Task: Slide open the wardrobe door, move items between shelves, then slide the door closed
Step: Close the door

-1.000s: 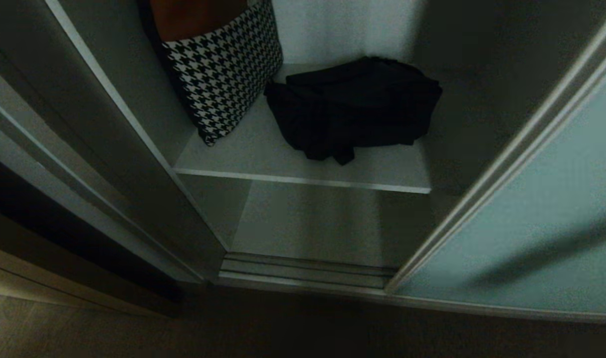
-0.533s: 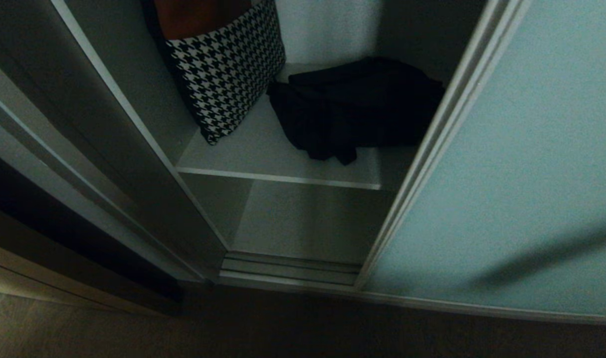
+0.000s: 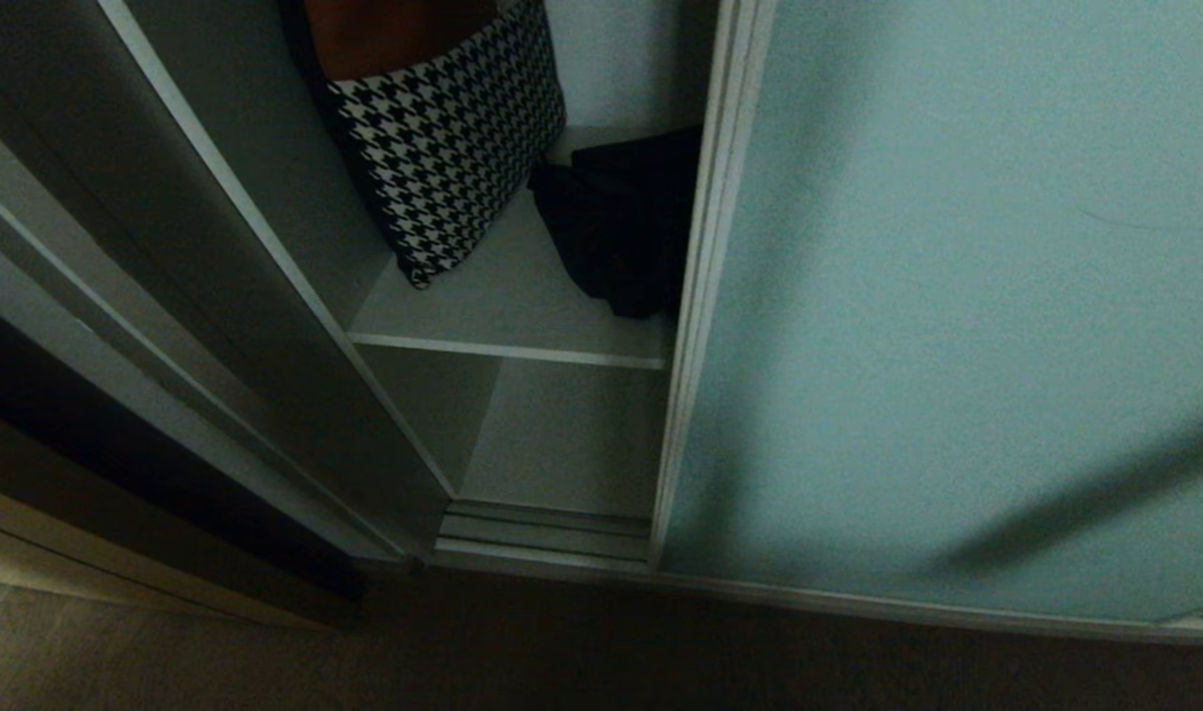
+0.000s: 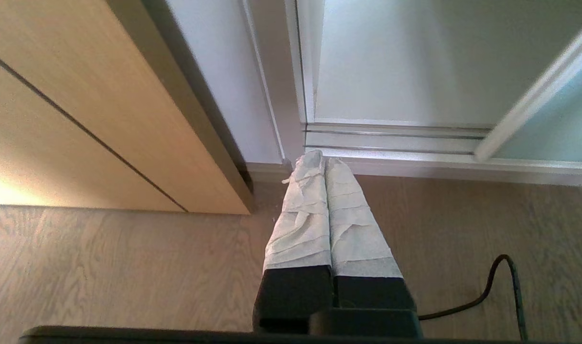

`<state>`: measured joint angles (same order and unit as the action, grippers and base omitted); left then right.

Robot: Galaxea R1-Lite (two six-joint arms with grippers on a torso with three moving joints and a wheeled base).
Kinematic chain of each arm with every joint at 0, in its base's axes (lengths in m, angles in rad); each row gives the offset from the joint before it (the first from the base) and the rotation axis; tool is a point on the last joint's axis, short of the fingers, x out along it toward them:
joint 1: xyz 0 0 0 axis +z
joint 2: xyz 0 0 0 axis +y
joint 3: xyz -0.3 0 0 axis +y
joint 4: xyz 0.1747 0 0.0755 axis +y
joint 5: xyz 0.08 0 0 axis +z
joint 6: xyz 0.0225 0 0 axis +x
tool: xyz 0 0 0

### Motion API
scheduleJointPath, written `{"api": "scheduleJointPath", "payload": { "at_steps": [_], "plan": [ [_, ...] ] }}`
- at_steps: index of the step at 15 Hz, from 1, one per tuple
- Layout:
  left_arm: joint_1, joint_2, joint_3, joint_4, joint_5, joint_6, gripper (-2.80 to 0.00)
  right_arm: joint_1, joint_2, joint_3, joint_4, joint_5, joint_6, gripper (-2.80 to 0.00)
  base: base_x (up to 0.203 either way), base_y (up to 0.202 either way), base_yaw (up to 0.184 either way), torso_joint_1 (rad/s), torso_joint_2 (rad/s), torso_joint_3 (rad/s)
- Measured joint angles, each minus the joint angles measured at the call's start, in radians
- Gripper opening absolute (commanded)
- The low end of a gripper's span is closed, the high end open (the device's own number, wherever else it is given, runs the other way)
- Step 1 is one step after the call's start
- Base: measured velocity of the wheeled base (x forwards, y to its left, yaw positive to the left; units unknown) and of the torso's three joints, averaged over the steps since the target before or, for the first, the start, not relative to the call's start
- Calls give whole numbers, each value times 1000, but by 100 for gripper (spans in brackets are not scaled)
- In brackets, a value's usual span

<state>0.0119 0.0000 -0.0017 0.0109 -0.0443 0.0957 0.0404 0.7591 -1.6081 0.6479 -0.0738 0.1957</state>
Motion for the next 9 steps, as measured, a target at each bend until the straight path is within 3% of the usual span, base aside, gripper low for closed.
{"api": "scheduleJointPath", "payload": {
  "at_steps": [9],
  "plan": [
    [0, 0, 0, 0, 0, 0, -280, -522, 44, 29, -26, -83, 11, -280, 0, 0, 0, 0, 0, 0]
  ]
}}
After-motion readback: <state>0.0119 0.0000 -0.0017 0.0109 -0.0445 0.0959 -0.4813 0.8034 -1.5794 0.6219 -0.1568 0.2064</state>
